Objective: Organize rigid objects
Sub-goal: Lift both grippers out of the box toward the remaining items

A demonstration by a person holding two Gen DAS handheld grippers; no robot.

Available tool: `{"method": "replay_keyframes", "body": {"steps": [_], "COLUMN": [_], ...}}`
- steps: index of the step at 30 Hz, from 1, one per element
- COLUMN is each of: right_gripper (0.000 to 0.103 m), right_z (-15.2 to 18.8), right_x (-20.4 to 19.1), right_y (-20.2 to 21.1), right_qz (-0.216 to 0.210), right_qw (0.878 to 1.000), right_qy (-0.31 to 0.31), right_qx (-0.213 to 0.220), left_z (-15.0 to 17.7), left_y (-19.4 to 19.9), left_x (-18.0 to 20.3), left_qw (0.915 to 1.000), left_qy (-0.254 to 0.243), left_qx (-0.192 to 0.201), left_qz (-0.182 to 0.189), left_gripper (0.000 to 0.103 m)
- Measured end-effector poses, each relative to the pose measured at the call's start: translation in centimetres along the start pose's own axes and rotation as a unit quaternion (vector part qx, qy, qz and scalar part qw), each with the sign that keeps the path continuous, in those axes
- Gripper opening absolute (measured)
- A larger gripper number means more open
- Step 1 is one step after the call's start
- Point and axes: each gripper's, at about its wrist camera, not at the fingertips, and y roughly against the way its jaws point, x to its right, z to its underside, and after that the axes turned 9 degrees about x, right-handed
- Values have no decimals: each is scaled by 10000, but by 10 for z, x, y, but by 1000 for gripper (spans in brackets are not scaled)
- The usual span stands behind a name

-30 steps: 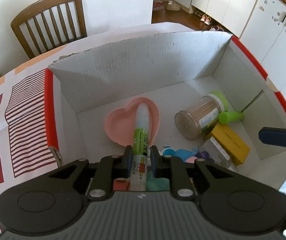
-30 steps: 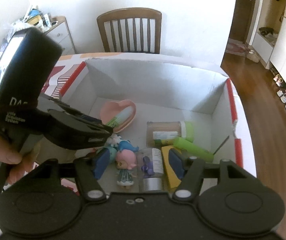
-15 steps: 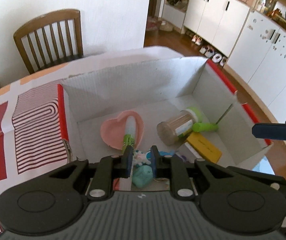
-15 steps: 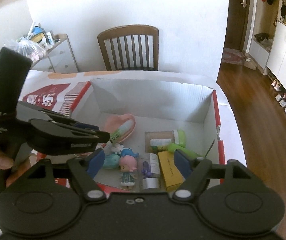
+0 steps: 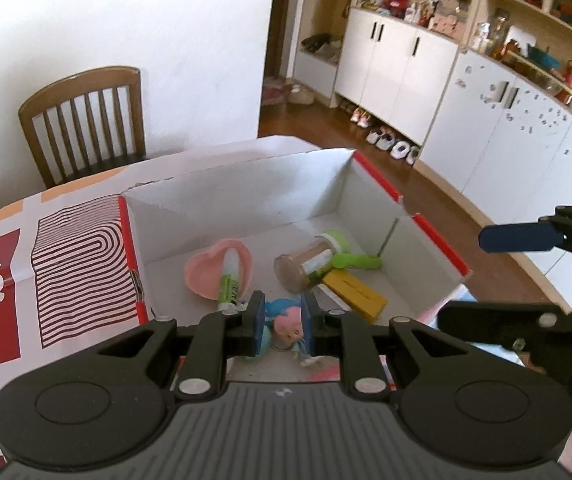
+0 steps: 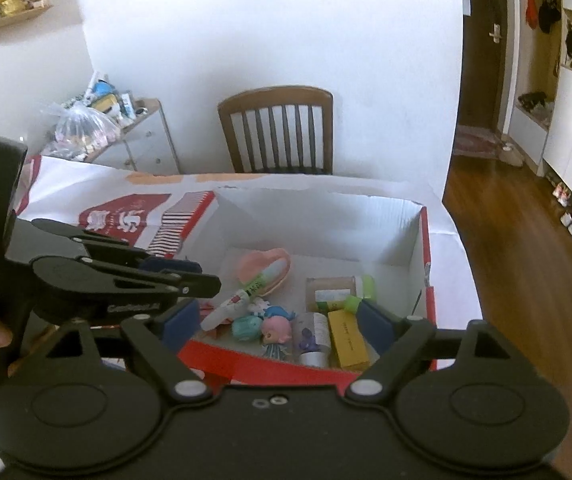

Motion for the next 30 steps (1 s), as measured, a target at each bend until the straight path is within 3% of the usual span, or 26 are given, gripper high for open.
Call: {"method": "replay_keyframes", "body": {"steps": [4,6,8,9,16,30], "right_gripper": [90,92,93,94,101,102], "right_z": [6,11,17,21,56,129], "right_x": [4,7,10,10,10,2], "right_y": [22,30,37,39,43,29], "right_qz": [18,57,79,90,70,287], "right_qw": [9999,9997,9997,9997,9999,9977], "right_qy": [71,90,111,119,142,30], "right_qx": [156,201,219,217,-20,-607], "left_z": [9,14,19,23,42,86], "left_y": [17,23,30,34,37,8], "left_x": [4,4,4,5,21,54], "left_qw": [9999,9998,9994,9991,9993,9994], "left_qy": [13,80,158,149,66,-12], "left_qx": [139,183,308,406,352,82], "left_qz": [58,73,67,41,93,339], "left_gripper": [21,35,68,72,73,103]}}
